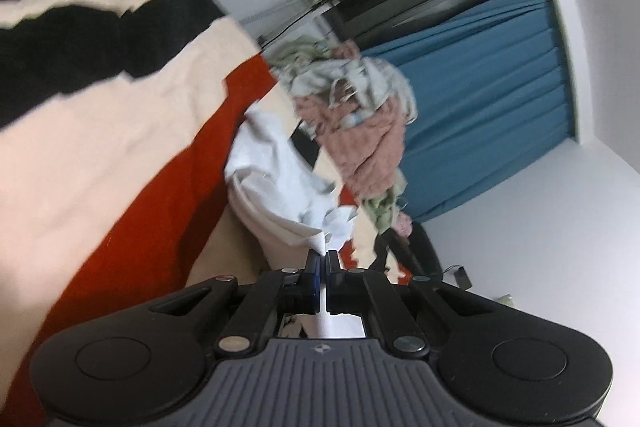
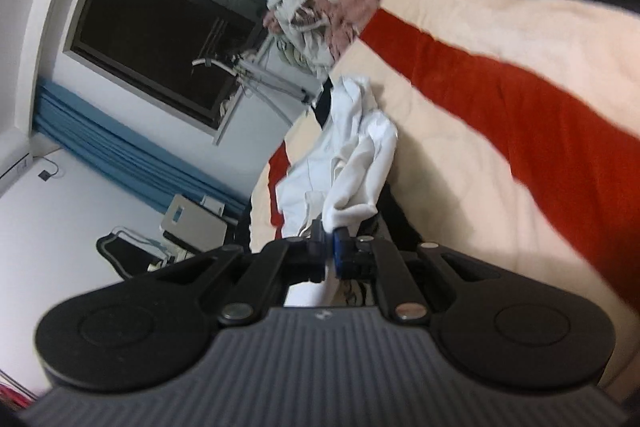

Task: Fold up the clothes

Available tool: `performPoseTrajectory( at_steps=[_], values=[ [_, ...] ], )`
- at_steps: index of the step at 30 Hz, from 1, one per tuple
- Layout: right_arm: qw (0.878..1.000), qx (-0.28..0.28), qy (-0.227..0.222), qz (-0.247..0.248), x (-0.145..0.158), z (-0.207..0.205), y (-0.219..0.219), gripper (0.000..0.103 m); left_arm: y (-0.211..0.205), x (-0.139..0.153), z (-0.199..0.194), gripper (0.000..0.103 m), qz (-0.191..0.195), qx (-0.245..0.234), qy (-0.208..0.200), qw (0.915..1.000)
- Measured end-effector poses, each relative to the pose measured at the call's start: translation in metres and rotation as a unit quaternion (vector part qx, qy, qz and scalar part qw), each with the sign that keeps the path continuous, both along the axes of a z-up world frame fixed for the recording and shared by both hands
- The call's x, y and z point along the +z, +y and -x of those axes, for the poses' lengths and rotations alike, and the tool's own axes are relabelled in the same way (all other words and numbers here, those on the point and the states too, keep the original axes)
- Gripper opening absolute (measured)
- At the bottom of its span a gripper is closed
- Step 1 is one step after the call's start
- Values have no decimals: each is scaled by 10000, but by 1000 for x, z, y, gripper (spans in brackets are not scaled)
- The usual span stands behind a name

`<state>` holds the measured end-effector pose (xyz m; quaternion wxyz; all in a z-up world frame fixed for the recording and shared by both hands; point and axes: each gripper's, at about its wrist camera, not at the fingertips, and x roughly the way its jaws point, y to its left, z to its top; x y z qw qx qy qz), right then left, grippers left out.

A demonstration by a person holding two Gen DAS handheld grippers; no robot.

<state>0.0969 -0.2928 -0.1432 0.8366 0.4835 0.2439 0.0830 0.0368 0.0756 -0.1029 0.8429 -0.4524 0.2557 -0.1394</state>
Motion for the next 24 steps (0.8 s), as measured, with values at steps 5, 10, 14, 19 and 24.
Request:
performPoseTrajectory(
  at_steps=[5,10,14,19,24],
  values=[
    [9992,18,394,-116,-12,-6,1,7,4,-33,-19,2,380,-110,841,9957],
    [9981,-79,593,-171,-18,-5,-1,7,13,-63,-36,33,477,-45,1785,9828],
    [9968,-153,771,-172,-24,-7,-1,7,13,-80,-47,48,701,-160,2132,9744],
    [9937,-210,1035,-363,-37,-9,-4,7,11,-91,-54,42,813,-198,2176,9724],
    [9953,-167,915,-288,-35,-9,-1,7,4,-88,-55,11,708,-258,2010,9767]
  ],
)
